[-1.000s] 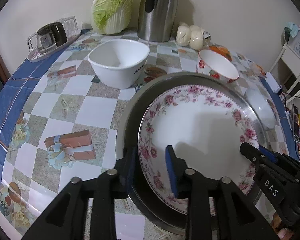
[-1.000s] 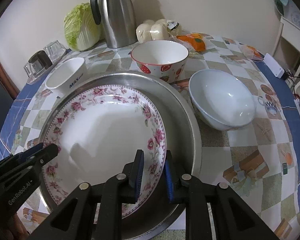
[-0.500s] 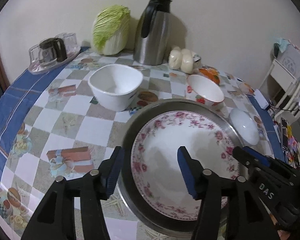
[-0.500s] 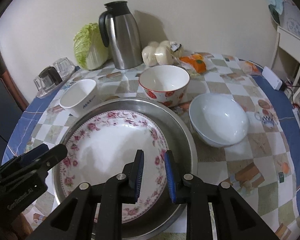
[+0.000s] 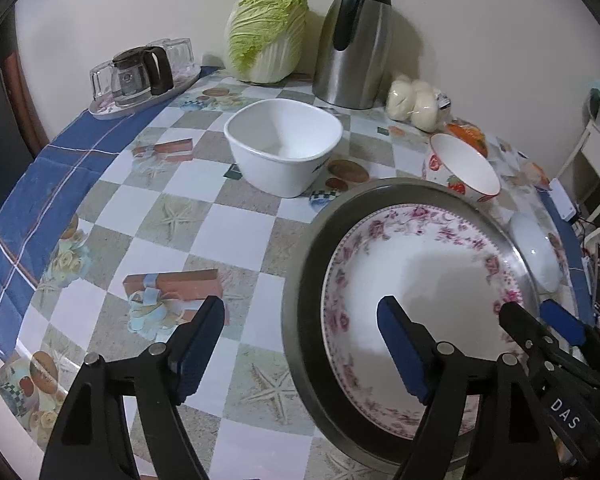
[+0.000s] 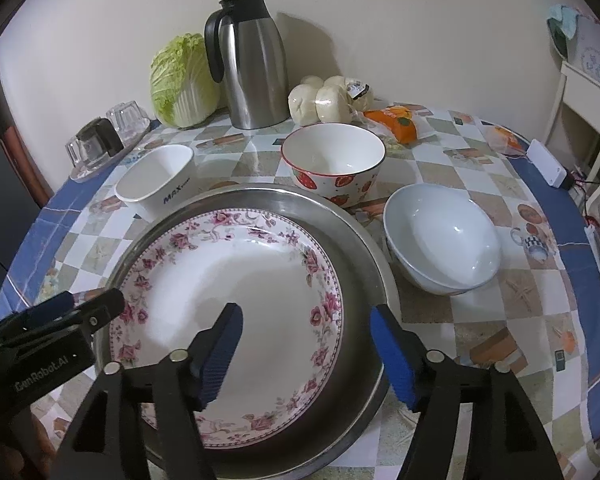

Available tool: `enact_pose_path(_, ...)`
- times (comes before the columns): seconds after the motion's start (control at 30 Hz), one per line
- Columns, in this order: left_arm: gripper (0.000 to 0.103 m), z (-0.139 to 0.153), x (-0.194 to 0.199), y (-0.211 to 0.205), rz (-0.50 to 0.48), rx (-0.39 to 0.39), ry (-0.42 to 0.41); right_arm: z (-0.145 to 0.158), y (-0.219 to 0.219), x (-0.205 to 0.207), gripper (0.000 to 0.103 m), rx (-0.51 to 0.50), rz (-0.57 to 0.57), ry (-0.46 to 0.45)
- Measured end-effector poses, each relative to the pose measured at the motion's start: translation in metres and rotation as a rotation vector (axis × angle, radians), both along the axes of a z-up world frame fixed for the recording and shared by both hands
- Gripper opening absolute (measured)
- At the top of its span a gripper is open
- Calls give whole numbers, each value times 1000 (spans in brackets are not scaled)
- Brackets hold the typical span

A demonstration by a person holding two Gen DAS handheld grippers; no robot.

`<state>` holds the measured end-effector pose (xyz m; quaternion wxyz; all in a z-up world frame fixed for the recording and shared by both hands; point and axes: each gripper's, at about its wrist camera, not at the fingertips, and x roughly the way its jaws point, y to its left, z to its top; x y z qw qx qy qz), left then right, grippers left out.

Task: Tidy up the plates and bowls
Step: 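Withdraw both grippers from the plate in the basin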

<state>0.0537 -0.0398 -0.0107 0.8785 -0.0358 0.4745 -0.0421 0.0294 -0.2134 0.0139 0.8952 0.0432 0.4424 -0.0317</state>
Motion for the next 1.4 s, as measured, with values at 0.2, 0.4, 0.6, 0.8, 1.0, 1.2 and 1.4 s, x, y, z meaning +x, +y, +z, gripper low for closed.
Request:
enact_pose_path(0.2,94,-3,1,4,30,26,2,-2,-3,0,84,-16,-22,2)
enact_pose_path(0.4,98,-5,2,6,53,30,10,-2,-11,0,103,-1,-54,-3)
enact_pose_path(0.6,102,0,0,7,62,20,-6,3,-14,-3,103,3,-62,-11)
enact_pose_path(0.8,102,8,-2,5,45,-41,-19,11,-17,-7,103,12,-71,-25)
enact_pose_path(1.0,102,24,-5,-3,-3,-69,-84,21,-26,-12,103,71,-87,-44)
enact_pose_path(1.2,102,35,-6,-13,-44,-58,-105,21,-35,-12,103,95,-111,-30)
enact_pose_path(1.4,102,36,0,-9,-3,-13,-103,25,-43,-8,103,97,-136,-20)
